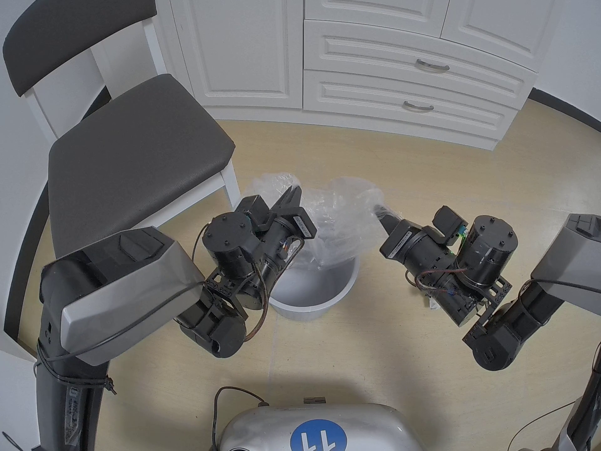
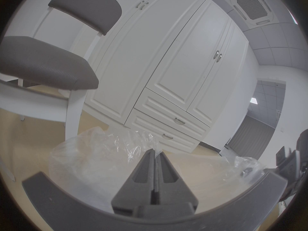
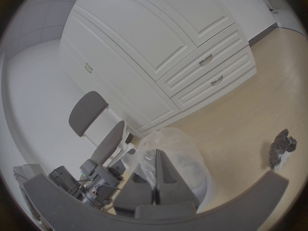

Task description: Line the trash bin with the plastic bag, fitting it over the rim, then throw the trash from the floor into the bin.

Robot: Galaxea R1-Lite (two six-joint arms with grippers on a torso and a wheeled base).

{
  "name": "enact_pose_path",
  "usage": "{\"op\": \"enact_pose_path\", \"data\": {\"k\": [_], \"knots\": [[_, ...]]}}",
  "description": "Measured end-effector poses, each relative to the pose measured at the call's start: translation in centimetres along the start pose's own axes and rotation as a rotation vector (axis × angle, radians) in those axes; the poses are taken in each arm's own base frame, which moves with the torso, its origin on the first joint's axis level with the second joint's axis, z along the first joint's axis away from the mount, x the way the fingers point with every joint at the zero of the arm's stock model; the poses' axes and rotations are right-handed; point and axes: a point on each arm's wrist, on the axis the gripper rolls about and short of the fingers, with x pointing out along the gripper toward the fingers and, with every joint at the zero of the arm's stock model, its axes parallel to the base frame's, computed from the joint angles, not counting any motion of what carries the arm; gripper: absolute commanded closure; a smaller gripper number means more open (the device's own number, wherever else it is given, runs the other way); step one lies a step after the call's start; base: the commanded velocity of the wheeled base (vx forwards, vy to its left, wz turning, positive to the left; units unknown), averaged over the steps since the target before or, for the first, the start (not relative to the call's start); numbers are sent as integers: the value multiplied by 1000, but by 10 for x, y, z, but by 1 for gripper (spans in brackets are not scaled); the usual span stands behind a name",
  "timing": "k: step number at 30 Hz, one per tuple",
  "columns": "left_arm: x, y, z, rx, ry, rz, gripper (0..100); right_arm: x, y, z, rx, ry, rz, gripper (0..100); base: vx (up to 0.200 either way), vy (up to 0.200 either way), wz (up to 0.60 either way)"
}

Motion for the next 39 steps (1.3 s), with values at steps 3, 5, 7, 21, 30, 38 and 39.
{"op": "enact_pose_path", "data": {"k": [3,5,7,21,30,38,39], "knots": [[-6,-2,-6,2,24,16,100,-9,6,-3,-3,38,25,100,0,0,0],[-13,-2,-9,7,50,28,100,-16,13,-5,-5,60,45,100,0,0,0],[-21,-3,-9,11,78,34,100,-22,20,-7,-11,76,65,100,0,0,0],[-55,-14,16,15,133,35,100,-34,39,-32,-30,167,117,100,0,0,0],[-36,-4,21,8,67,49,100,6,19,-69,96,167,60,100,0,0,0],[-28,0,15,11,55,54,100,35,-11,-87,102,131,9,100,0,0,0],[-28,0,14,12,56,54,100,38,-13,-87,103,122,9,100,0,0,0]]}}
